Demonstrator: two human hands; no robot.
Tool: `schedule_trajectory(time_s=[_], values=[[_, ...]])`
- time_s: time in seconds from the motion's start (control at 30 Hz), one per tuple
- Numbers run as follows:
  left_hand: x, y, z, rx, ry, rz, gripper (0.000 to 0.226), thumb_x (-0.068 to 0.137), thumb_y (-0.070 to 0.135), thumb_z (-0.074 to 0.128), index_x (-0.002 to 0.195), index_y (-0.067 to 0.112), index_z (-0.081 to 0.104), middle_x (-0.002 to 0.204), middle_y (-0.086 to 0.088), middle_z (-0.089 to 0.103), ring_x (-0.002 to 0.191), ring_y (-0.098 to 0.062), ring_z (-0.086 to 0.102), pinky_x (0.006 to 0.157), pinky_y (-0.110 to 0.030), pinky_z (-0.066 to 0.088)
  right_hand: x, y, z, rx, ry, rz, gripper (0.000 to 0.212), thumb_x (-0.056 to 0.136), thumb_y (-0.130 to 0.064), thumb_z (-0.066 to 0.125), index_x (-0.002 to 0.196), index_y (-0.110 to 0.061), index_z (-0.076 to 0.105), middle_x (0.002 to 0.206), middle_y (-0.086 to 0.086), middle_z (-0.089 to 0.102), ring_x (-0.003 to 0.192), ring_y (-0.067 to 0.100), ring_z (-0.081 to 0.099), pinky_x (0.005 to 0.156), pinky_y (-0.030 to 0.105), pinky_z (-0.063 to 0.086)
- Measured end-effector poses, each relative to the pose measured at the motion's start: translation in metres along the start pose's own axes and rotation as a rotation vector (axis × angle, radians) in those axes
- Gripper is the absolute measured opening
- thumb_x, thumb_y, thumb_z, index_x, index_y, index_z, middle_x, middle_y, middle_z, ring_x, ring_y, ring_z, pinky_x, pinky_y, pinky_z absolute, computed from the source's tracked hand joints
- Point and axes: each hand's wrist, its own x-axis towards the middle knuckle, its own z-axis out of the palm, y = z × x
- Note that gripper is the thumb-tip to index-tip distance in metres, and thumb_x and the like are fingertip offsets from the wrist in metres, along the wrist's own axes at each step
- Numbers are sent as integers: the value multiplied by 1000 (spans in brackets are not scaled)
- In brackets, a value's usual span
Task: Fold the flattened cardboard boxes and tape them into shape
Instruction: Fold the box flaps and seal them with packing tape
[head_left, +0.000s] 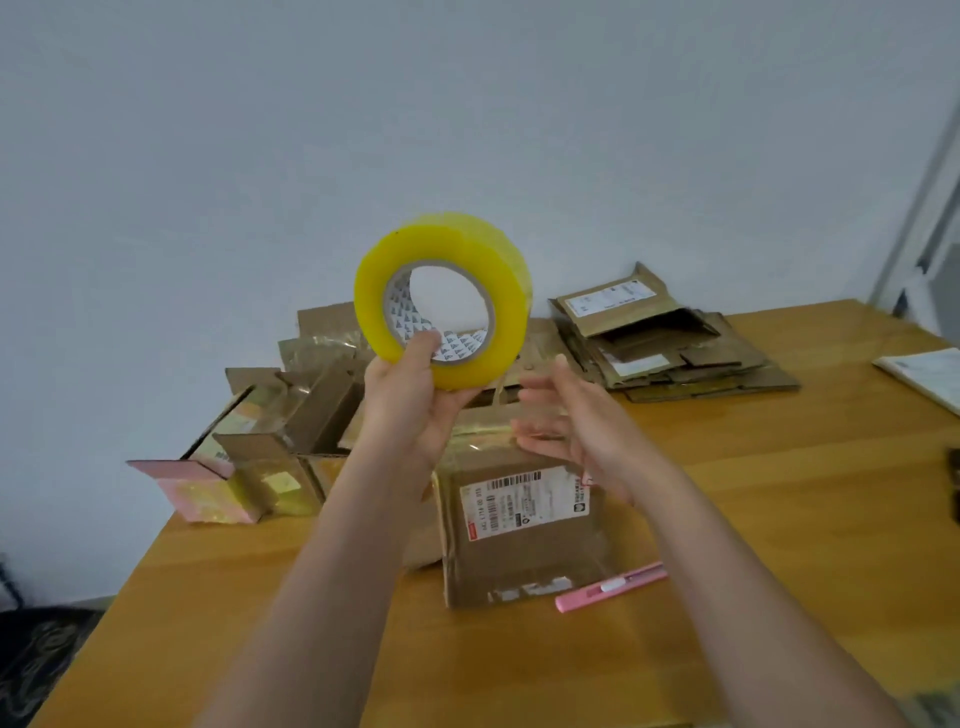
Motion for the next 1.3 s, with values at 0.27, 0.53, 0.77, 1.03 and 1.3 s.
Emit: schedule_trajectory(time_s=[0.27,0.53,0.77,1.03,1.3], values=[[22,-35,19,-37,-62,-73,16,99,3,50,106,15,58,105,-13,70,93,-29,71,72,-52,59,1,4,-14,329,12,122,46,100,-39,45,106,3,64,113,17,69,104,29,69,86,43,59],[23,-34,11,37,-15,-31,15,99,5,52,103,16,61,102,-11,72,93,-27,72,68,-46,60,4,5,-23,421,119,79,8,98,-11,54,98,-3,56,104,19,72,93,29,72,73,39,62],[11,-53,-16,278,78,3,17,99,9,53,97,23,61,103,-7,70,100,-24,68,74,-40,60,9,5,-30,84,173,110,5,97,0,52,100,-1,56,90,18,72,78,23,74,63,27,60],[8,-60,-25,261,131,34,26,99,10,54,124,16,60,111,-7,70,103,-24,68,81,-48,59,21,-2,-64,-224,342,5,6,96,-3,57,96,1,61,82,10,73,62,11,69,57,19,54],[5,-74,-25,375,199,242,18,97,14,59,113,21,63,94,-2,69,95,-27,67,88,-62,53,37,23,-53,-321,473,-10,7,95,-6,60,89,-8,58,86,4,71,57,-4,63,55,16,48]])
